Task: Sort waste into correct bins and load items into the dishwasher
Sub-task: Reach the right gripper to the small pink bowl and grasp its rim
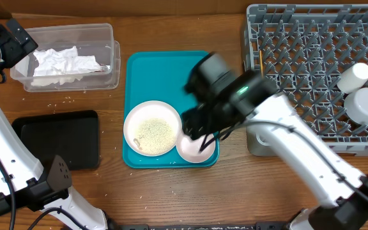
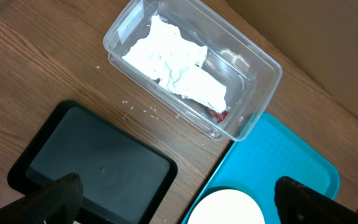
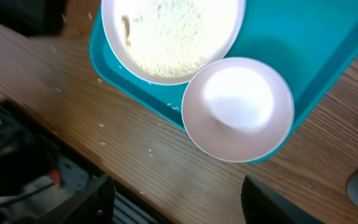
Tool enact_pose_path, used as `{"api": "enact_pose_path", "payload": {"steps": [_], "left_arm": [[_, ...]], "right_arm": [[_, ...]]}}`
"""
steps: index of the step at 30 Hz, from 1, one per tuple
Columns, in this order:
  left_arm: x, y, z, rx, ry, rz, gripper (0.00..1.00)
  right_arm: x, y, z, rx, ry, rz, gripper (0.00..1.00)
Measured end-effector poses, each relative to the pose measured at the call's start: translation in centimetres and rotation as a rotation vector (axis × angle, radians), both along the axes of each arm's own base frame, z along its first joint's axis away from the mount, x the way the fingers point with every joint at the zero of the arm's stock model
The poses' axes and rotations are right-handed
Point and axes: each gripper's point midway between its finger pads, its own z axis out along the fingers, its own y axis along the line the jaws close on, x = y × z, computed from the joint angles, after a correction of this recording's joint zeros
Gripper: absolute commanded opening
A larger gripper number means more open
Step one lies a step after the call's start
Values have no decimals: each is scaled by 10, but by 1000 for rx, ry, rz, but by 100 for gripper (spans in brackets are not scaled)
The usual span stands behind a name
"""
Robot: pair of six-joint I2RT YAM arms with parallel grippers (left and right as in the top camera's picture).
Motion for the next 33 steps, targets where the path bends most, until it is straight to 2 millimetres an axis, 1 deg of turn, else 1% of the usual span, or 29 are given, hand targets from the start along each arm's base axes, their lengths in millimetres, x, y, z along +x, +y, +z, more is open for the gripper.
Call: {"api": "enact_pose_path", "payload": {"steps": [1,4,7,9,14,15,18,22,27,30,33], "left_arm": [[0,0,0,0,0,0,100],[0,0,0,0,0,0,100],[0,0,0,0,0,0,100],[0,0,0,0,-1,0,100],[0,0,0,0,0,0,100],[0,0,0,0,0,0,100],[0,0,0,0,0,0,100],[0,0,0,0,0,0,100],[0,0,0,0,0,0,100],[0,0,0,0,0,0,100],[0,0,0,0,0,0,100]], "right_arm": [[-4,7,-10,-20,-20,29,68],[-7,28,-36,-35,-88,83,68],[-9,41,-63,-46,-120,112,67],[-9,42,-81,-62,-124,112,65],[-8,34,-121,-135,-96,78,56],[-8,32,-127,-145,-87,76,54],[-11,31,-137,-162,-60,71,52],[-16,34,-137,-152,-42,79,51],[-26,44,-141,-140,-55,114,49],[-32,40,-150,-169,-61,113,45],[-32,35,-157,-189,-68,95,38]]}}
